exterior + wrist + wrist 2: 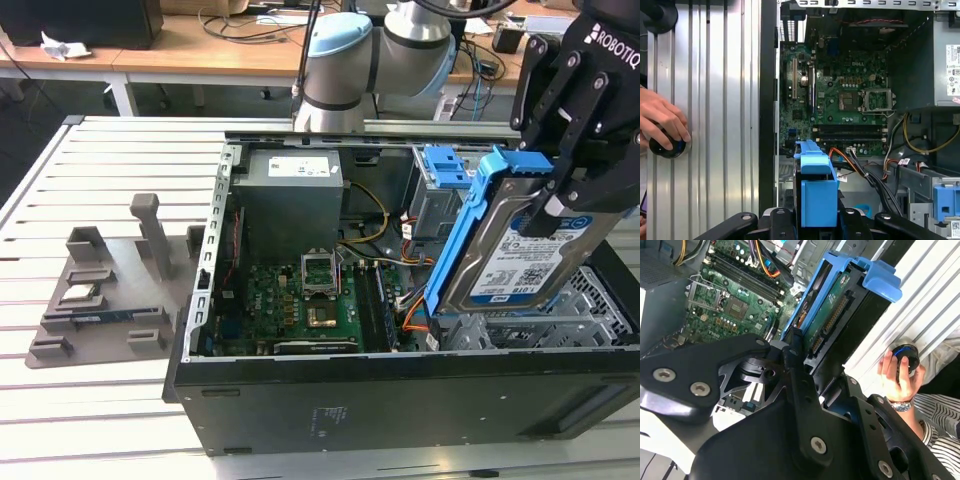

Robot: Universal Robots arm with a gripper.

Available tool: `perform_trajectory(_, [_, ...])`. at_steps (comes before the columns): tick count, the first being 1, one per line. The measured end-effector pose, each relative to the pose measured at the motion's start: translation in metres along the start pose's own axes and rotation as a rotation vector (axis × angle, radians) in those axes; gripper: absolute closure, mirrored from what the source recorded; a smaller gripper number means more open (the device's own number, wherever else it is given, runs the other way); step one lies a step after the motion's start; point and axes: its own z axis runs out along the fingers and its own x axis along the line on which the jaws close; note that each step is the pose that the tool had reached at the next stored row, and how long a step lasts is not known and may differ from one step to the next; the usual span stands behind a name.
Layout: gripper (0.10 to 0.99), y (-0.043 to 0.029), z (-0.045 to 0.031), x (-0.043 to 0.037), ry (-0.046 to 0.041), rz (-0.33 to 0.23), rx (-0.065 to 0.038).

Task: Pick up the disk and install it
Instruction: 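Pick up the disk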

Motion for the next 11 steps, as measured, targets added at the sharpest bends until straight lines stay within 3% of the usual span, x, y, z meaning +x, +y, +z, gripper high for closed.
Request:
perform_trajectory(4, [0.722,-0.0096,0.0001,-0.0016,0.0002,0.0,0.0])
perform_trajectory(7, [0.722,-0.0211,0.0001,-0.0037,0.0008,0.0,0.0])
perform_trajectory(11, [0.722,-0.0288,0.0003,-0.0049,0.0009,0.0,0.0])
